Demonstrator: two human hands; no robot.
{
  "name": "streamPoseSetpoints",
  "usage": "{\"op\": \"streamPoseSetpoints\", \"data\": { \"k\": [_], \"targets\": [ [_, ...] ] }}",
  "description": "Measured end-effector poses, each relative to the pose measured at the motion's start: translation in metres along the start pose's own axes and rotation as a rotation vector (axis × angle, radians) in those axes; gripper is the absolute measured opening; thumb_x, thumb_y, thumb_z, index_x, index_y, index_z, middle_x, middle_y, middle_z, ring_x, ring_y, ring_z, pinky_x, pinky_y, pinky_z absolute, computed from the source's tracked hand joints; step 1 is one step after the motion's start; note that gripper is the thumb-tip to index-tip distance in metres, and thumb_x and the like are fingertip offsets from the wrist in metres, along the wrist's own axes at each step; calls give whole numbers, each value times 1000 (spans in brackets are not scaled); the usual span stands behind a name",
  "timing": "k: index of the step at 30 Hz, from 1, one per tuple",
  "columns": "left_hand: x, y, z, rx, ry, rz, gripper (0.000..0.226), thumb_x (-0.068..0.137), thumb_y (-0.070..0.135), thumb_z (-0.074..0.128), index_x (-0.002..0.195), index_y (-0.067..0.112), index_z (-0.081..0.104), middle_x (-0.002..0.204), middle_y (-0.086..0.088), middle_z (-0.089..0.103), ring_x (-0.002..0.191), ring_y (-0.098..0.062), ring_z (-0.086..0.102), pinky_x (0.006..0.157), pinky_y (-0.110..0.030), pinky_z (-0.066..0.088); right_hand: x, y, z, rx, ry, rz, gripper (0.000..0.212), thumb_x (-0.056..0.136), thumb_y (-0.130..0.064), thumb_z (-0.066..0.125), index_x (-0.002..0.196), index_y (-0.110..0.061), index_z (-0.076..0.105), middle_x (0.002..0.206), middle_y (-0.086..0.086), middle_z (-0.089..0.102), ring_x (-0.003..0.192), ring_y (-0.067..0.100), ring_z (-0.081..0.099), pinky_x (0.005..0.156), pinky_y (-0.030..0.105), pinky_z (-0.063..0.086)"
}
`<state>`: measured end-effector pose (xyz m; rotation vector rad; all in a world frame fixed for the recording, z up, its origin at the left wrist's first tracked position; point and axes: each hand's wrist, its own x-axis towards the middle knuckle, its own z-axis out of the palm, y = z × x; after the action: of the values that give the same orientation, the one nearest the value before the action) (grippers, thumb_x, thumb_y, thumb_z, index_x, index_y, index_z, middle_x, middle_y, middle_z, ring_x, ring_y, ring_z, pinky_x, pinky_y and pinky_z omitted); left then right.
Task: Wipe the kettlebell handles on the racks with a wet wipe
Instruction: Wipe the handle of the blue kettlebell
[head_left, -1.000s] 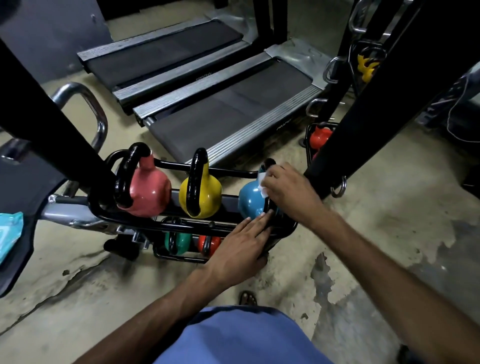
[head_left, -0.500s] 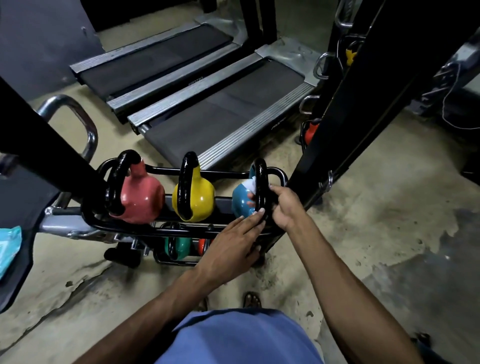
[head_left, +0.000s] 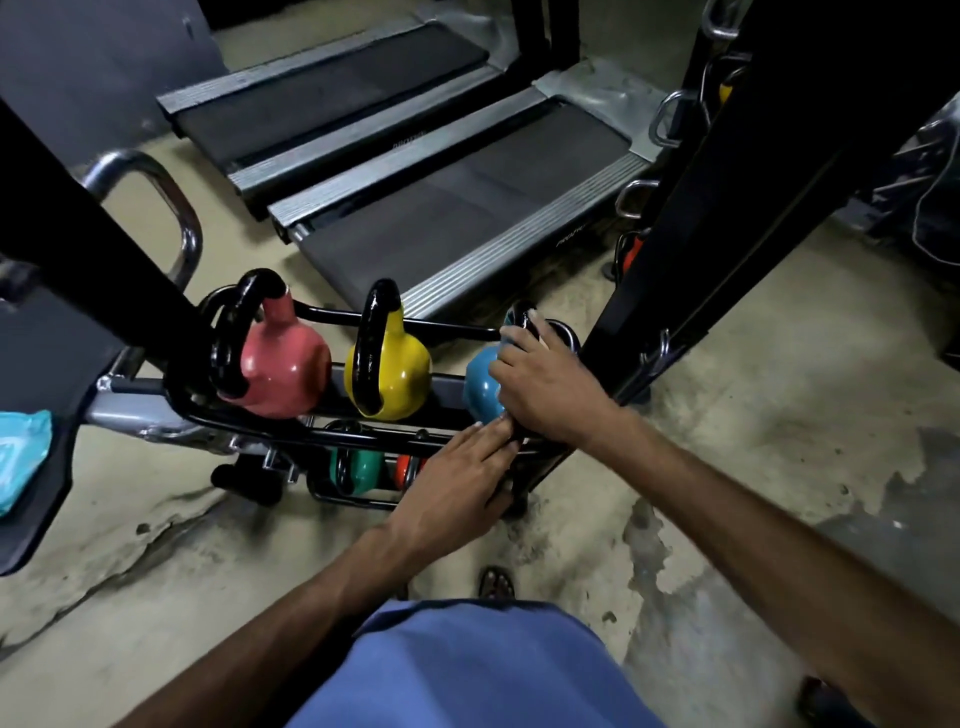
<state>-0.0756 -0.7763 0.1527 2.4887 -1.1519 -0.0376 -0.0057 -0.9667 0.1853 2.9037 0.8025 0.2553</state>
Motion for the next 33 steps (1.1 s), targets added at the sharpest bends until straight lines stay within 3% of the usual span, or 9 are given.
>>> {"op": "streamPoseSetpoints", "data": {
  "k": [3,7,11,14,18,21,25,28,33],
  "targets": [
    [-1,4,0,13,-5,-25,54,93,34,41,134,5,60,158,-13,43,150,-23,35,123,-41,31,16,7,-20,-108,-140,-178,23,87,-32,55,88,-15,71,89,3,69,113,30,57,120,58,23],
    [-2,7,0,-6,15,-54,54,94,34,39,137,7,59,161,-10,40,152,-19,31,124,-40,30,-5,11,-22,-13,82,-143,10,88,-27,62,91,-20,69,92,-2,66,99,26,55,99,43,43],
    [-3,11,4,-36,14,-100,56,96,30,47,148,9,50,167,-6,28,155,-15,24,126,-35,23,-47,-21,-4,552,408,343,19,98,-10,62,114,-11,71,119,2,63,110,16,59,98,25,49],
    [-2,15,4,-47,6,-118,56,95,26,53,148,9,50,168,-4,27,154,-13,24,125,-35,27,-54,-53,3,913,523,807,15,101,-13,60,113,-12,69,111,-1,65,103,7,62,91,21,49],
    [-3,17,4,-63,4,-157,57,96,25,54,151,11,48,170,0,22,154,-12,25,124,-35,30,-37,-47,15,1383,365,1078,21,100,-21,49,93,-11,67,86,6,71,81,10,63,78,39,53],
    [-4,20,5,-73,41,-162,54,99,30,45,149,9,50,168,-1,27,151,-15,33,119,-36,37,-18,-18,20,1849,260,1198,23,95,-3,46,79,-8,62,65,4,66,67,18,59,60,29,51],
    [-4,26,8,-70,58,-182,54,101,33,43,150,9,48,169,1,26,152,-14,32,119,-35,37,-18,-4,24,2141,145,1178,26,92,0,45,90,-8,69,79,9,67,73,24,60,60,29,51],
    [-4,28,9,-67,58,-186,55,101,29,49,152,11,45,169,2,23,153,-13,29,121,-31,32,-35,-19,19,1904,257,1086,29,97,-4,49,94,-15,75,90,5,75,84,19,69,77,31,55],
    [-4,29,9,-50,81,-182,55,97,26,54,149,10,48,165,-4,33,151,-16,32,122,-32,31,-62,-53,14,889,520,669,24,98,-7,59,118,-12,72,125,2,65,119,9,59,103,24,46]
  ]
}}
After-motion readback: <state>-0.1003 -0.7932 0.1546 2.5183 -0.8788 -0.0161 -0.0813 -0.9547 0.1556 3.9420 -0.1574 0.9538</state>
